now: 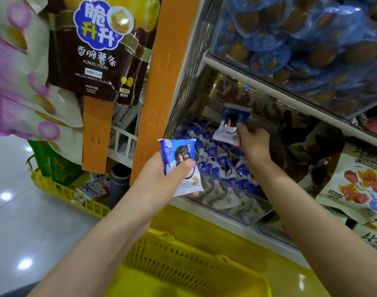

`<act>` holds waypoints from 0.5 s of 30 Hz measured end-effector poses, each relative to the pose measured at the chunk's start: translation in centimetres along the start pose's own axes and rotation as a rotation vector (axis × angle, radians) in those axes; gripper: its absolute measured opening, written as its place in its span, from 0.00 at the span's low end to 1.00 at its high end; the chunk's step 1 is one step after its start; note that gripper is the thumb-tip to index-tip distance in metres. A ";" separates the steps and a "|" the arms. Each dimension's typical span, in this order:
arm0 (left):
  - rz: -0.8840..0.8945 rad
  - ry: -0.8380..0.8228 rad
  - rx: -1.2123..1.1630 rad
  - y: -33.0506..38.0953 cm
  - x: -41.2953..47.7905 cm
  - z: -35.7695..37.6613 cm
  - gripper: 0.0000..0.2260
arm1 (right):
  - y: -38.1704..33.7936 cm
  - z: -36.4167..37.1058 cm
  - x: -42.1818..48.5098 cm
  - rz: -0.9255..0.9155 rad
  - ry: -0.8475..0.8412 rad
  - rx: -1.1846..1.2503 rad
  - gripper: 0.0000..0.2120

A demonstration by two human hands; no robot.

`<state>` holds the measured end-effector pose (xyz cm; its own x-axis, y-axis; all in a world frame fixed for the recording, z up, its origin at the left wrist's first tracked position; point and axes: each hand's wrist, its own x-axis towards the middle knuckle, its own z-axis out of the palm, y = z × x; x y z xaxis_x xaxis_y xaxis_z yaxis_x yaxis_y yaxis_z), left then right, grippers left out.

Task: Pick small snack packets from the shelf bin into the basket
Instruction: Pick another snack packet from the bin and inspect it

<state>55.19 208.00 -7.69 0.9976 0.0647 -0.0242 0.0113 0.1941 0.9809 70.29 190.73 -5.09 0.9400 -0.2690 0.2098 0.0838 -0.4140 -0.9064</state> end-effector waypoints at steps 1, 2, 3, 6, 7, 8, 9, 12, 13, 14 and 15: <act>0.003 0.006 0.005 0.1 0.2 -0.1 0.09 | 0.4 0.5 1.5 -0.005 0.038 -0.053 0.13; 0.005 0.008 0.005 0.2 0.3 -0.1 0.09 | 0.8 1.1 2.9 -0.015 0.054 -0.119 0.13; 0.000 0.006 -0.001 0.2 0.5 -0.2 0.10 | 1.3 1.5 4.1 -0.039 0.060 -0.179 0.13; -0.013 -0.002 -0.024 0.1 0.9 -0.1 0.10 | 2.4 2.5 6.9 -0.094 0.106 -0.243 0.14; -0.013 -0.006 -0.029 0.1 1.0 0.0 0.10 | 2.8 2.7 7.5 -0.086 0.105 -0.263 0.14; -0.016 -0.014 -0.032 0.0 1.1 0.0 0.10 | 3.2 3.0 8.0 -0.075 0.093 -0.293 0.14; -0.022 -0.024 -0.034 -0.1 1.2 0.1 0.09 | 3.5 3.2 8.4 -0.059 0.076 -0.327 0.14; -0.024 -0.034 -0.031 -0.2 1.5 0.3 0.09 | 4.4 3.6 9.1 -0.031 -0.002 -0.419 0.14; -0.023 -0.033 -0.032 -0.3 1.6 0.4 0.09 | 4.7 3.5 9.2 -0.032 -0.052 -0.451 0.14; -0.024 -0.034 -0.034 -0.3 1.8 0.4 0.09 | 4.9 3.4 9.2 -0.032 -0.106 -0.482 0.14; -0.026 -0.036 -0.037 -0.4 1.9 0.4 0.10 | 5.1 3.4 9.3 -0.024 -0.152 -0.512 0.15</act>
<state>57.08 207.67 -8.05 0.9988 0.0245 -0.0418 0.0350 0.2315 0.9722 80.56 189.06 -8.96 0.9803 -0.1409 0.1387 -0.0302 -0.8000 -0.5993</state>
